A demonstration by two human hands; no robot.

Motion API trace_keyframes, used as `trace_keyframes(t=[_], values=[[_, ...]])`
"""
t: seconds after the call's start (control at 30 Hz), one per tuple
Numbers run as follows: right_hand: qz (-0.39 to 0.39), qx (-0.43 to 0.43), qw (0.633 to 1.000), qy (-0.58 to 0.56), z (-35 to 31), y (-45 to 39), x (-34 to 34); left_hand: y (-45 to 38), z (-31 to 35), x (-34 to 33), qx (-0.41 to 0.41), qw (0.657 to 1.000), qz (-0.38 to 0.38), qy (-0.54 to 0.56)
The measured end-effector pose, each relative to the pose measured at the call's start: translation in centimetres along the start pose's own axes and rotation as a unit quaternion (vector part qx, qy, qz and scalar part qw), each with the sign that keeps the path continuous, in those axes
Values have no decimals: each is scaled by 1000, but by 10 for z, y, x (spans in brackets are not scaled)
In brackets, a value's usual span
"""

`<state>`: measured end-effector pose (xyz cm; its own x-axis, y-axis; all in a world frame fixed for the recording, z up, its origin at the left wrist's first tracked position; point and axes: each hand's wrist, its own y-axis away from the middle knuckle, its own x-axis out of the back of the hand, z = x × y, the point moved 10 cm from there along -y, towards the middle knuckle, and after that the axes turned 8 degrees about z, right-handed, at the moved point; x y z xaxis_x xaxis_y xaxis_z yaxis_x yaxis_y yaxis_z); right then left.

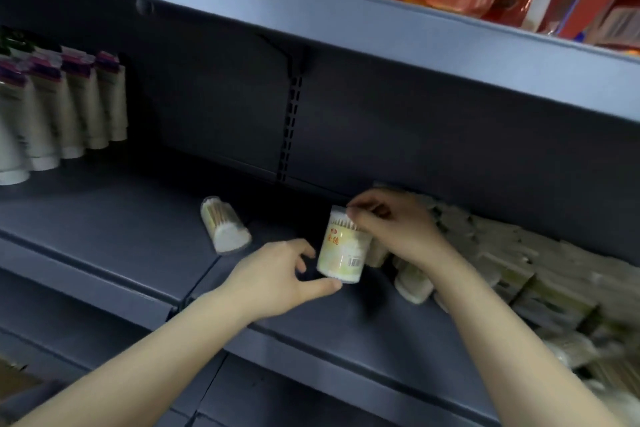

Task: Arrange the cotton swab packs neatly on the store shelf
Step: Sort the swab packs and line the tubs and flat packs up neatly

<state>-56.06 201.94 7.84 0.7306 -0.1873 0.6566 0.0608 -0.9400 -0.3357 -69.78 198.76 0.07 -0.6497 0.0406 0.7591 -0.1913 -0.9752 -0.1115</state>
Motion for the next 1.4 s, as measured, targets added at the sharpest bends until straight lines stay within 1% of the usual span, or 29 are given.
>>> trace_keyframes(t=[0.17, 0.27, 0.37, 0.67, 0.77, 0.87, 1.0, 1.1, 1.27, 1.4], values=[[14, 1, 1000, 11, 10, 4, 24, -8, 25, -23, -21, 997, -3, 71], [14, 7, 1000, 21, 15, 7, 34, -11, 35, -30, -25, 996, -2, 90], [22, 10, 1000, 19, 19, 8, 41, -12, 44, -34, -31, 995, 0, 92], [9, 12, 1000, -5, 21, 14, 44, -13, 48, -39, -24, 995, -1, 92], [3, 23, 1000, -10, 18, 15, 41, -17, 48, -38, -18, 994, 17, 108], [-1, 34, 999, 11, 17, 17, 40, -22, 44, -39, -9, 993, 38, 115], [-17, 44, 998, 35, 20, 22, 36, -27, 38, -42, -8, 993, 66, 96], [-33, 52, 997, 44, 24, 24, 32, -30, 36, -49, -11, 994, 72, 84], [19, 17, 999, 33, 42, 21, 49, -32, 23, -63, 4, 994, 68, 86], [28, 9, 999, 43, 52, 21, 57, -30, 21, -69, -4, 994, 78, 76]])
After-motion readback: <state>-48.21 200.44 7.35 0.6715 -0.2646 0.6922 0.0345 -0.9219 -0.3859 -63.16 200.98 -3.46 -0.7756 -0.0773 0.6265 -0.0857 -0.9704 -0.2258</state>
